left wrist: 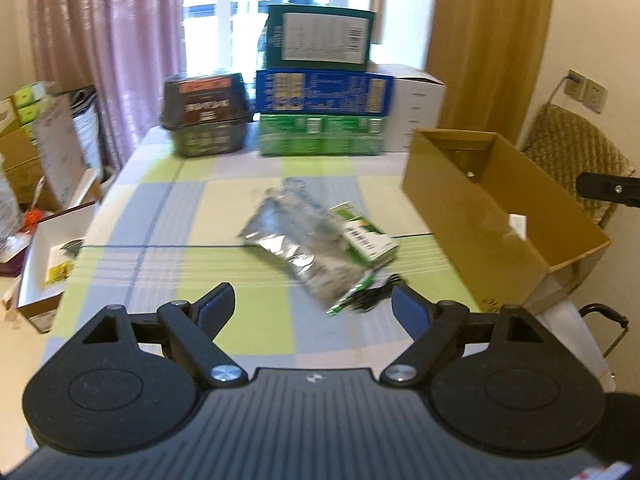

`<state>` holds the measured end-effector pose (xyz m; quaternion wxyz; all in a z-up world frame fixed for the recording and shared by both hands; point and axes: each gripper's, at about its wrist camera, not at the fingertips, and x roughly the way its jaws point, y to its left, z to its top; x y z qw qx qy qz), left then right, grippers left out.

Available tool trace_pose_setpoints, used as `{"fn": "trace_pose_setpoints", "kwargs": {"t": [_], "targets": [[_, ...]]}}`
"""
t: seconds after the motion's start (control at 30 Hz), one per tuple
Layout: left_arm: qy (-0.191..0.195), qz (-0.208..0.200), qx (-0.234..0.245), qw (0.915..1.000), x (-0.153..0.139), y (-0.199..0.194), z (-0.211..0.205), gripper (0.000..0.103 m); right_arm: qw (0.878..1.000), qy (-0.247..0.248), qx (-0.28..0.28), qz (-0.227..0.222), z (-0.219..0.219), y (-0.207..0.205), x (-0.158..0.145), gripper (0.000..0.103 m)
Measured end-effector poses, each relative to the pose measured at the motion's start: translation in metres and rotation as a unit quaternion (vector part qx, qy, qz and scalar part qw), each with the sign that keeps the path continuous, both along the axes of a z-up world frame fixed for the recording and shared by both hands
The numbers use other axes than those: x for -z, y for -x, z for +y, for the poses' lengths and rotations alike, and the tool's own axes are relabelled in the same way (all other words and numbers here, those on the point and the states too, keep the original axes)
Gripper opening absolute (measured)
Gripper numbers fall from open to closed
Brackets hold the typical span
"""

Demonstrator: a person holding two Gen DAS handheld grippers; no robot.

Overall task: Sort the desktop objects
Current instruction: 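Move the right gripper to the black cable and grasp it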

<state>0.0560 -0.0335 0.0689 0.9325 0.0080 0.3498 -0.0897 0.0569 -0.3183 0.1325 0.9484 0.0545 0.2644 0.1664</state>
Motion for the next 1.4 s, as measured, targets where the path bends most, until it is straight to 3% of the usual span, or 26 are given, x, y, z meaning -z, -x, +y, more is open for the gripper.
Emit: {"fn": "trace_pose_setpoints", "kwargs": {"t": [0.5,0.77,1.13,1.4], "targets": [[0.006,0.022,-0.021,0.9995,0.035,-0.004,0.044,0.084,0.994,0.071,-0.086,0.02,0.07,0.008,0.044,0.071],[0.003,0.014,0.017,0.9998,0.043,-0.026,0.031,0.086,0.979,0.14,-0.146,0.021,0.092,0.017,0.074,0.071],[-0.011,0.041,0.018,0.9989,0.085,-0.075,0.024,0.086,0.963,0.199,-0.18,0.033,0.108,-0.029,0.134,0.07],[-0.018,0.056,0.024,0.998,0.107,-0.104,0.023,0.086,0.951,0.242,-0.194,0.008,0.12,-0.066,0.171,0.067]]}}
